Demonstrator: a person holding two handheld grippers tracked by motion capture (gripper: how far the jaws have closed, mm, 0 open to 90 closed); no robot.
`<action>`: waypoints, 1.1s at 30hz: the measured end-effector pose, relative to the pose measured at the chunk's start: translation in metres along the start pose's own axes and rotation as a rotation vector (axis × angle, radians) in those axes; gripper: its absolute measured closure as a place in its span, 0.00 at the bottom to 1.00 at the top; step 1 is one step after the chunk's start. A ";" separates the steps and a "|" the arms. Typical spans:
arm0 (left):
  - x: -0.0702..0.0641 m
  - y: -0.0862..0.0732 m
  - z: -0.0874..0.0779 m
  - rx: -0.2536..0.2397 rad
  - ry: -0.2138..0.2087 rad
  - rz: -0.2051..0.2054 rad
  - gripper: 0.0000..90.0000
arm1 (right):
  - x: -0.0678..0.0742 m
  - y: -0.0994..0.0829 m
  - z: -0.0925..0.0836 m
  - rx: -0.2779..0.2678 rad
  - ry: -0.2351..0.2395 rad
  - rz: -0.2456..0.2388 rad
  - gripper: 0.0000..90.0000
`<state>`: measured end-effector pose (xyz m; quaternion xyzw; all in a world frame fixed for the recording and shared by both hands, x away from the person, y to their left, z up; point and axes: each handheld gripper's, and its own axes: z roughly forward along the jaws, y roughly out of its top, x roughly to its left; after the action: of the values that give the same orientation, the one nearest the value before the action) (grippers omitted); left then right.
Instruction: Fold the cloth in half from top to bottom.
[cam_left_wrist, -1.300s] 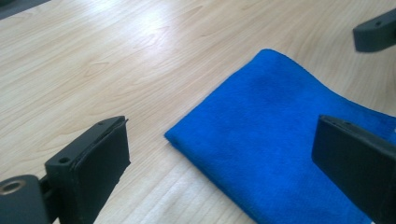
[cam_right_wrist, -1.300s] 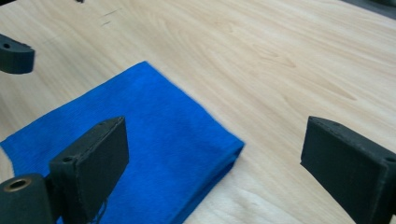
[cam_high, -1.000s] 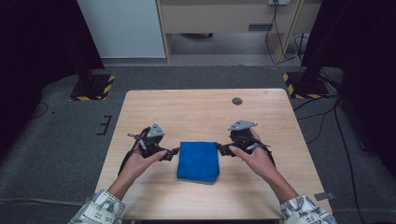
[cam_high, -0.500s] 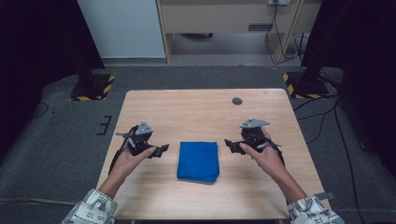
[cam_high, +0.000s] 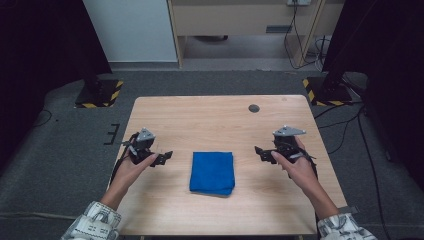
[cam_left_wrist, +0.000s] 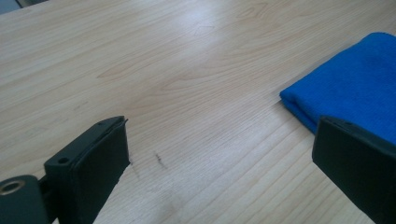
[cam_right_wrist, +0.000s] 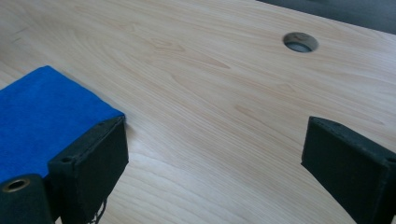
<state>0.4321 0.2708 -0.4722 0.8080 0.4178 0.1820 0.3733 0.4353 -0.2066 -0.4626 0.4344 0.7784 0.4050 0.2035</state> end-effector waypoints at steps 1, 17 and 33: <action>0.002 -0.001 0.000 0.001 0.003 -0.002 0.04 | -0.005 -0.003 -0.002 0.000 -0.008 0.010 0.08; 0.016 -0.022 0.008 0.062 0.030 -0.028 0.04 | -0.049 -0.039 -0.014 0.027 -0.086 0.119 0.08; 0.018 -0.035 0.031 0.147 0.049 -0.006 0.04 | -0.071 -0.069 -0.004 0.118 -0.079 0.174 0.08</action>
<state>0.4421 0.2845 -0.5191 0.8272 0.4417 0.1694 0.3032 0.4356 -0.2888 -0.5181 0.5269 0.7516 0.3574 0.1722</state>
